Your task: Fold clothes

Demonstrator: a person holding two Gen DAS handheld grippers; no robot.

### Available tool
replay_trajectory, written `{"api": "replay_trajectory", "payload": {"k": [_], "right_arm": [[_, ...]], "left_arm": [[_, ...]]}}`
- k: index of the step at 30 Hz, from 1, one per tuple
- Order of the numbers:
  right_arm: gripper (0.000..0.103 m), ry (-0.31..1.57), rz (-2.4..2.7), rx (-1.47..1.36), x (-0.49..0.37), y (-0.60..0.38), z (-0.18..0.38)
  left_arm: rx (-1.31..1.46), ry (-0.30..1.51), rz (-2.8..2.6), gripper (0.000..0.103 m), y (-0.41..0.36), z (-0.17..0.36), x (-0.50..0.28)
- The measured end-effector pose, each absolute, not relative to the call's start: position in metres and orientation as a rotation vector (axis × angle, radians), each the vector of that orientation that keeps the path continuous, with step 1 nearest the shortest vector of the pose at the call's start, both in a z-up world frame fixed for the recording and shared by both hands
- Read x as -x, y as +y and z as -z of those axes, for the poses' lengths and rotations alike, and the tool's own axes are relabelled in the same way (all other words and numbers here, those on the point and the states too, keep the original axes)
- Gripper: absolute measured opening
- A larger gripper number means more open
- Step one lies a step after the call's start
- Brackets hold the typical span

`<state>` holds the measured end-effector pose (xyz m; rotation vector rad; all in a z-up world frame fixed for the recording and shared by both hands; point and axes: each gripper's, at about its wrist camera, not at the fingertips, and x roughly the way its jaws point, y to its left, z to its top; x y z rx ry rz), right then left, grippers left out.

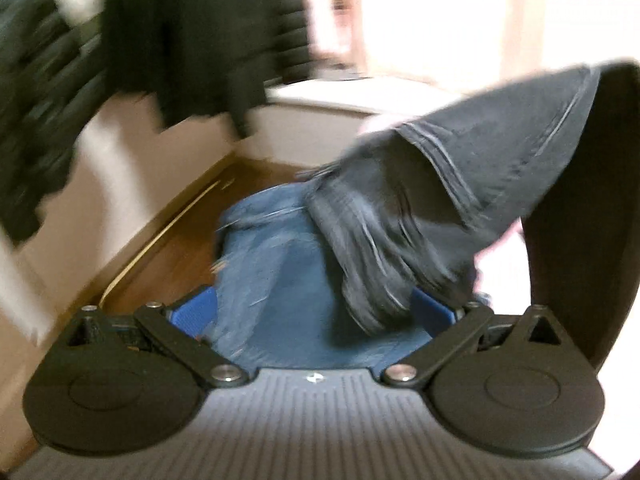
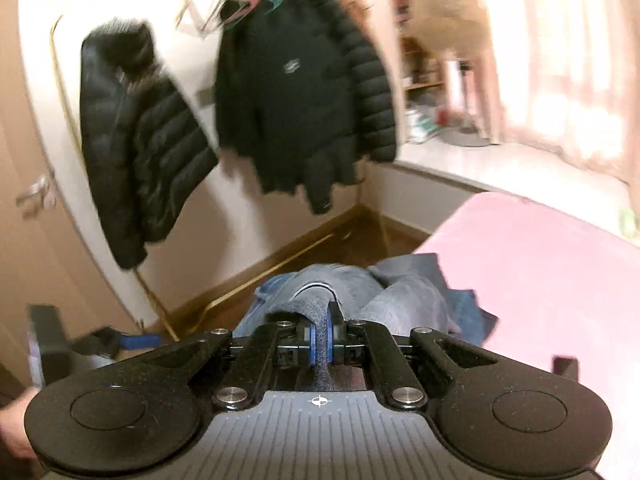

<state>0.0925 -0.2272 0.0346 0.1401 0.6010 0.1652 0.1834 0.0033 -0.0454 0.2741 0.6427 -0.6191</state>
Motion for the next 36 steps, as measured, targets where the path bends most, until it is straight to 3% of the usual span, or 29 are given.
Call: {"api": "replay_trajectory", "payload": {"k": [8,13,21,31,33,34,35,36], "right_arm": [[0.003,0.530,-0.078,-0.297,0.088,-0.324,-0.069],[0.003,0.519,0.001,-0.432,0.194,-0.407,-0.051],[0.003,0.643,0.439,-0.636,0.369,-0.522,0.027],[0.005,0.887,0.700,-0.569,0.469,-0.542,0.149],[0.010,0.931,0.708,-0.467,0.459,-0.521,0.155],[0.024,0.953,0.710,-0.407,0.460,-0.511,0.159],[0.049,0.978,0.708,-0.364,0.462,-0.502,0.164],[0.066,1.007,0.704,-0.331,0.465,-0.492,0.169]], "left_arm": [[-0.333,0.565,0.857,0.101,-0.085,0.035,-0.075],[-0.351,0.618,0.891,0.101,-0.135,0.044,0.000],[-0.475,0.739,1.077,0.101,-0.222,0.080,0.104],[-0.985,0.541,1.482,0.101,-0.266,0.198,0.168],[-1.085,0.479,1.555,0.101,-0.258,0.226,0.175],[-1.137,0.442,1.588,0.101,-0.254,0.241,0.179],[-1.182,0.405,1.619,0.101,-0.249,0.253,0.183],[-1.227,0.368,1.649,0.101,-0.245,0.265,0.189]]}}
